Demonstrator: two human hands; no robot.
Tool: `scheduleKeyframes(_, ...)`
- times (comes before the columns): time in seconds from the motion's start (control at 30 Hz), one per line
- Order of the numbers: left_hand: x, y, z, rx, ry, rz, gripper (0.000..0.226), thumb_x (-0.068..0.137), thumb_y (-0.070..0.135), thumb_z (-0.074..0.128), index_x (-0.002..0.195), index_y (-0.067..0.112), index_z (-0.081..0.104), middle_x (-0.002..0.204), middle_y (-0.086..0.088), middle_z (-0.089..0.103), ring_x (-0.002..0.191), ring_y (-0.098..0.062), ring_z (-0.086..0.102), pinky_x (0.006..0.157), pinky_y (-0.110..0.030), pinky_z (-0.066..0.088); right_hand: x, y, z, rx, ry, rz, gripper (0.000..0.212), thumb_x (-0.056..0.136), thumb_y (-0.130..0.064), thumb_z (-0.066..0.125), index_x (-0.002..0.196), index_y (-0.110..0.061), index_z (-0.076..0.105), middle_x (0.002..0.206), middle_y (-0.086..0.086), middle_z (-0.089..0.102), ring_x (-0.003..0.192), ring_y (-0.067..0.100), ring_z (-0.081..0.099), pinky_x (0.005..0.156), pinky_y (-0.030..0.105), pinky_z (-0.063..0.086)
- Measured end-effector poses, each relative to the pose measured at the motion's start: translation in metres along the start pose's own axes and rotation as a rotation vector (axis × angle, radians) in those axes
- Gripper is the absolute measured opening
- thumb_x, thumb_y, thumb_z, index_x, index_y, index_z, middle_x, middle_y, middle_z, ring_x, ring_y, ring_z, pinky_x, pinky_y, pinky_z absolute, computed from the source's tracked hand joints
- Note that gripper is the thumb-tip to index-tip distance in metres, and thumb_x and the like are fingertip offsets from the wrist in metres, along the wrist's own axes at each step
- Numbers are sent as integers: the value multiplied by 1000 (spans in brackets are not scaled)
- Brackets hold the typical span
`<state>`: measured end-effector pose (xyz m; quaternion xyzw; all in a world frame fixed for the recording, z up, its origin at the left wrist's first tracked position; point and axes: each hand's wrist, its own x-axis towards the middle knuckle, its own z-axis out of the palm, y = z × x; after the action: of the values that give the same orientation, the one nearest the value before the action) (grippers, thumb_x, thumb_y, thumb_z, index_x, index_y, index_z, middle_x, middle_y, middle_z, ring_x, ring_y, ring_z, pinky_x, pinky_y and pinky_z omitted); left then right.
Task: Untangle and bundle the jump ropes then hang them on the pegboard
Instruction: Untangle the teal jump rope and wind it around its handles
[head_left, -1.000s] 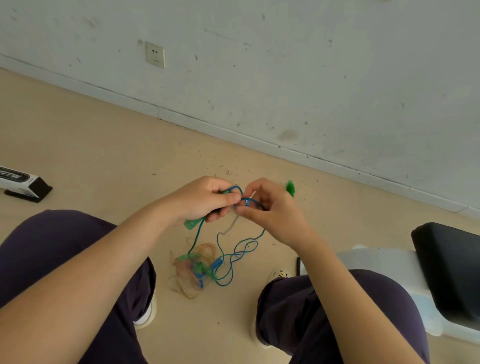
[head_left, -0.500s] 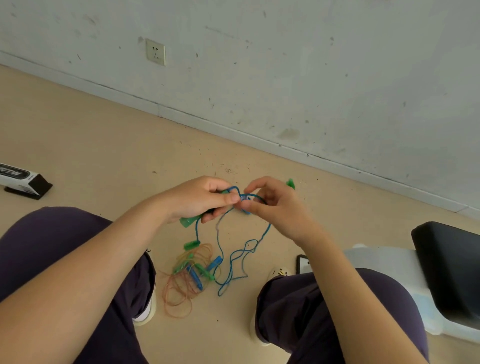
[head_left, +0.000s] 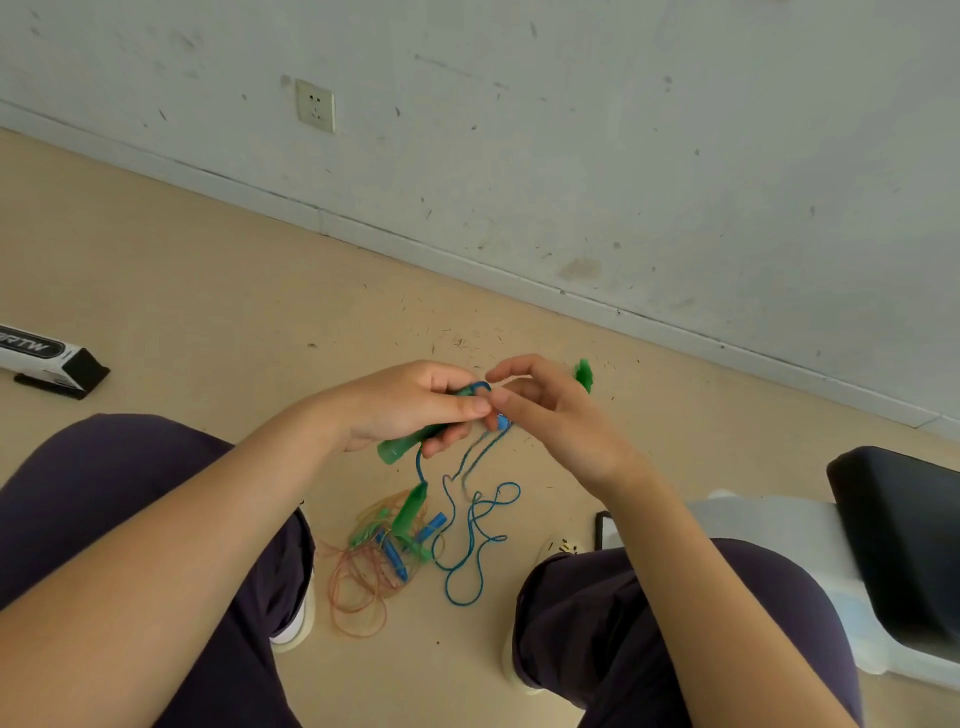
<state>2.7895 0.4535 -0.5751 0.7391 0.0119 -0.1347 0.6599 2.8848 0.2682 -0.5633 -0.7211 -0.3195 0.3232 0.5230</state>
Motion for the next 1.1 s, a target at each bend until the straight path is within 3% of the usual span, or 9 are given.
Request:
scheduleKeyframes(0.1, -1, 0, -2, -9, 5, 1, 22, 103, 22, 53, 102, 14, 73, 67, 1, 58, 54, -13, 50, 58, -24, 46, 0, -1, -3, -54, 21, -6, 16, 93, -16, 66, 106, -7, 62, 78, 12, 62, 71, 21, 55, 69, 32, 48)
scheduleKeyframes(0.2, -1, 0, -3, -33, 11, -5, 24, 103, 21, 54, 97, 22, 77, 67, 0, 59, 54, -14, 52, 58, -26, 47, -1, -2, -7, -67, 52, -14, 9, 90, -16, 70, 95, -16, 62, 72, 12, 50, 63, 22, 40, 58, 31, 37)
scheduleKeyframes(0.3, -1, 0, -2, -56, 19, -25, 22, 103, 19, 54, 98, 18, 76, 67, -1, 60, 53, -16, 53, 56, -27, 48, 0, 1, -9, -116, 71, -54, 12, 90, -15, 70, 86, -21, 61, 69, 13, 46, 57, 15, 36, 52, 25, 32)
scheduleKeyframes(0.47, -2, 1, -6, -67, 75, -36, 20, 103, 15, 52, 100, 6, 70, 64, -2, 61, 53, -19, 56, 55, -26, 49, 5, 7, -12, 40, 275, -60, 16, 98, -2, 52, 89, -14, 50, 74, 4, 67, 59, 19, 61, 61, 26, 50)
scheduleKeyframes(0.57, -3, 0, -10, -56, 105, -33, 20, 102, 16, 53, 99, 7, 70, 64, -3, 61, 56, -21, 57, 61, -29, 49, 5, 5, -21, 185, 381, -28, 13, 98, -4, 50, 90, -13, 47, 77, 7, 67, 54, 25, 59, 61, 35, 47)
scheduleKeyframes(0.73, -2, -3, -8, -24, 76, -21, 20, 101, 19, 56, 94, 20, 75, 61, -2, 57, 54, -19, 57, 74, -42, 48, -2, -1, -17, 132, 185, 27, 13, 85, -18, 57, 97, -14, 57, 78, 8, 64, 43, 25, 49, 47, 31, 43)
scheduleKeyframes(0.87, -1, -4, -4, -11, 25, -26, 18, 101, 24, 57, 98, 26, 74, 62, -1, 59, 55, -20, 58, 60, -30, 49, -3, -2, -2, 13, 28, 3, 11, 92, -13, 68, 96, -5, 61, 80, 15, 68, 51, 25, 52, 52, 33, 47)
scheduleKeyframes(1.0, -2, -4, -4, -6, 29, -32, 15, 101, 24, 58, 100, 20, 73, 64, -2, 62, 56, -19, 58, 59, -28, 50, -2, -2, -3, -21, 84, -50, 8, 89, -2, 68, 87, -4, 61, 79, 23, 67, 54, 19, 54, 54, 26, 47)
scheduleKeyframes(1.1, -2, -3, -5, -62, 35, -55, 14, 100, 22, 58, 100, 18, 72, 68, -4, 64, 60, -21, 62, 62, -32, 53, 0, -1, -8, 18, 218, -63, 9, 92, -2, 64, 86, -5, 58, 75, 16, 68, 58, 19, 62, 59, 27, 52)
